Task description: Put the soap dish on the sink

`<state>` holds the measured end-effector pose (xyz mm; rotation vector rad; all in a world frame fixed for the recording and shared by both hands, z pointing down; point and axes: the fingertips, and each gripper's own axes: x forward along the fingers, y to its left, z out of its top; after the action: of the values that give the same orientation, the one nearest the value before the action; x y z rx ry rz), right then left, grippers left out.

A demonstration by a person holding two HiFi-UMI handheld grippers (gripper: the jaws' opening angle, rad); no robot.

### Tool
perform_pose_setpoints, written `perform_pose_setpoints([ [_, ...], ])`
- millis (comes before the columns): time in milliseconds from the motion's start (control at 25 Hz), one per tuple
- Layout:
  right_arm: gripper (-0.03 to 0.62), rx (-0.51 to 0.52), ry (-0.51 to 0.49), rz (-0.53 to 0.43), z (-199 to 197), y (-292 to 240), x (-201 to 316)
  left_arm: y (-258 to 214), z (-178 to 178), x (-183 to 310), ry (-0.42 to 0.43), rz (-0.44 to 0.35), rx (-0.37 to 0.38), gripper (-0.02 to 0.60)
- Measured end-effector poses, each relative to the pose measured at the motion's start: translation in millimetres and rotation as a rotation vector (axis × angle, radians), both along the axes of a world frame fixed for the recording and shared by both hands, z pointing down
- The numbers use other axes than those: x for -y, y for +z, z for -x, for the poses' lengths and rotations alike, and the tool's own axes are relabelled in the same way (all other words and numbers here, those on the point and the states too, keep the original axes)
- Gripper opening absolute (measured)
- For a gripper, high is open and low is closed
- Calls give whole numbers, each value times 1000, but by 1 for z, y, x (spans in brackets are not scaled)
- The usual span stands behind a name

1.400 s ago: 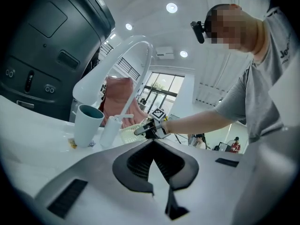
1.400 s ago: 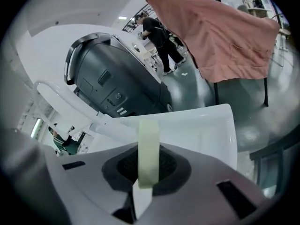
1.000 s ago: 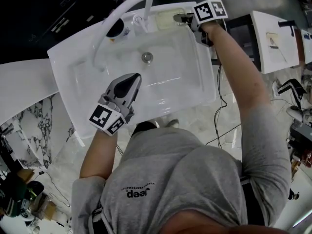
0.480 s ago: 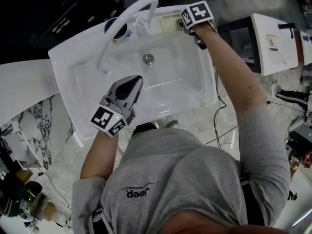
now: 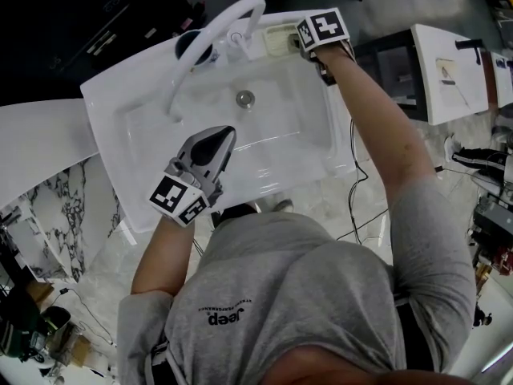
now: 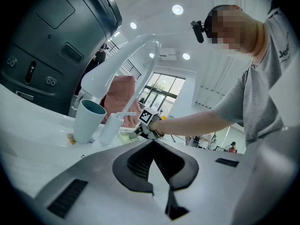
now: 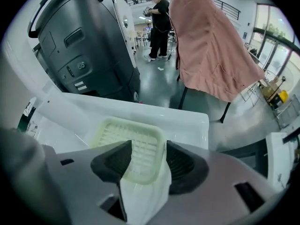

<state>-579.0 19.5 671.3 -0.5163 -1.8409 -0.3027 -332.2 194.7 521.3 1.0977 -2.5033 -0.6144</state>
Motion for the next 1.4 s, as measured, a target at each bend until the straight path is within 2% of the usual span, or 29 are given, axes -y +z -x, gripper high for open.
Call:
perform_pose_setpoints([
  [120, 298, 34, 7, 4, 4, -8, 0, -2, 0, -1, 1, 1, 0, 14],
  [320, 304, 95, 37, 72, -9, -45, 7, -16, -6, 13, 28, 0, 25, 14],
  [560, 297, 186, 47, 158, -38, -102, 16, -33, -7, 32, 119, -6, 58, 14],
  [760, 254, 299, 79, 253, -87, -159, 53, -53, -6, 73, 247, -8, 88, 14],
  [920, 219, 384, 125, 319, -142, -189, 101, -65, -19, 124, 371, -20, 98, 14],
  [1080, 190, 479, 261, 341, -220, -220, 172, -82, -47, 182, 540, -32, 120, 14],
  [1280, 167, 614, 473, 343, -348, -259, 257, -106, -103, 256, 753, -25, 154, 14],
  [1400, 147, 670, 561, 342, -432, -277, 294, -119, -148, 299, 842, -15, 170, 14],
])
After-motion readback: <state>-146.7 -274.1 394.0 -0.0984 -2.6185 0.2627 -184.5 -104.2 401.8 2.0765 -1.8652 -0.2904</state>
